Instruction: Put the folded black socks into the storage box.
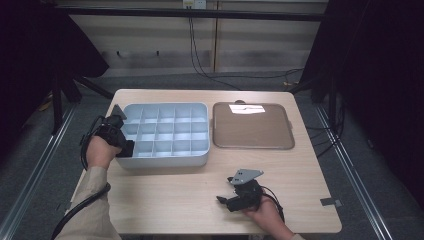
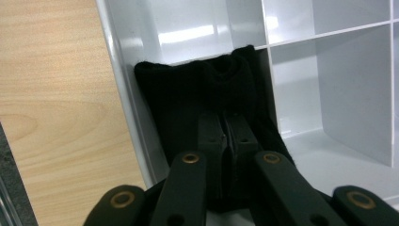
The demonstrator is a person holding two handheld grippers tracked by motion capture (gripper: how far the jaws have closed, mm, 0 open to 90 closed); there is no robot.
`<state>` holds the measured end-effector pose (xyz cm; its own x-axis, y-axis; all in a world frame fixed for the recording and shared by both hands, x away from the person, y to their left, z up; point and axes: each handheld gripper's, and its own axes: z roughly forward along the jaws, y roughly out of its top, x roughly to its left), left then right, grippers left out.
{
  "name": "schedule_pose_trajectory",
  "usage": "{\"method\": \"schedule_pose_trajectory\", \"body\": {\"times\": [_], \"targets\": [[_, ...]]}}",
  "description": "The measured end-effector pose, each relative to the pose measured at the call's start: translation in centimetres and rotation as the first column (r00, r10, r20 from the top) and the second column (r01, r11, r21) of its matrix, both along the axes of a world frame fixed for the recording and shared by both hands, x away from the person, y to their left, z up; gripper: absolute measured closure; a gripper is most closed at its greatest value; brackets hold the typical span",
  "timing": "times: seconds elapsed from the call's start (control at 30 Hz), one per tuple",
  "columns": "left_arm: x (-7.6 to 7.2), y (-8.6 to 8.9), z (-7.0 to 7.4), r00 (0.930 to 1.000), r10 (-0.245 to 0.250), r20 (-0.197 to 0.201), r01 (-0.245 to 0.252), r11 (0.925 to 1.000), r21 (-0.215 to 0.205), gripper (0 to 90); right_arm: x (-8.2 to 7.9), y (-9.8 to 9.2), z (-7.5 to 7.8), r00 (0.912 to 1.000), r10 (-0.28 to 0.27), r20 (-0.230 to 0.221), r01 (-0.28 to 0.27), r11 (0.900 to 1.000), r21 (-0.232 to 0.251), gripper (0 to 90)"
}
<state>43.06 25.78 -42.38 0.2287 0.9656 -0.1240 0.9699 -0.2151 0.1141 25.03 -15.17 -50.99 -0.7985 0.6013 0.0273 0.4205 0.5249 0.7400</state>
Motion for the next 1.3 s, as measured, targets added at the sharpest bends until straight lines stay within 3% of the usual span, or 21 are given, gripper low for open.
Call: {"method": "schedule_pose_trajectory", "body": {"times": [0.33, 0.6, 0.97, 1.3], "targets": [[-0.1, 0.0, -1.0, 0.9999, 0.015, 0.004, -0.015, 0.9999, -0.004, 87.0, 0.0, 0.0, 0.0, 1.0, 0.0, 0.0, 0.0, 1.0, 0.0, 23.7], [-0.3, 0.3, -1.6, 0.9995, 0.024, 0.022, -0.023, 0.9993, -0.031, 87.2, 0.0, 0.0, 0.0, 1.0, 0.0, 0.0, 0.0, 1.0, 0.0, 23.7], [-0.3, 0.2, -1.3, 0.9994, 0.012, 0.032, -0.011, 0.9997, -0.02, 85.6, 0.0, 0.0, 0.0, 1.0, -0.002, 0.0, 0.002, 1.0, 0.0, 23.6], [-0.4, 0.3, -0.2, 0.999, 0.018, 0.04, -0.017, 0.9998, -0.008, 76.4, 0.0, 0.0, 0.0, 1.0, -0.002, 0.0, 0.002, 1.0, 0.0, 23.6]]}}
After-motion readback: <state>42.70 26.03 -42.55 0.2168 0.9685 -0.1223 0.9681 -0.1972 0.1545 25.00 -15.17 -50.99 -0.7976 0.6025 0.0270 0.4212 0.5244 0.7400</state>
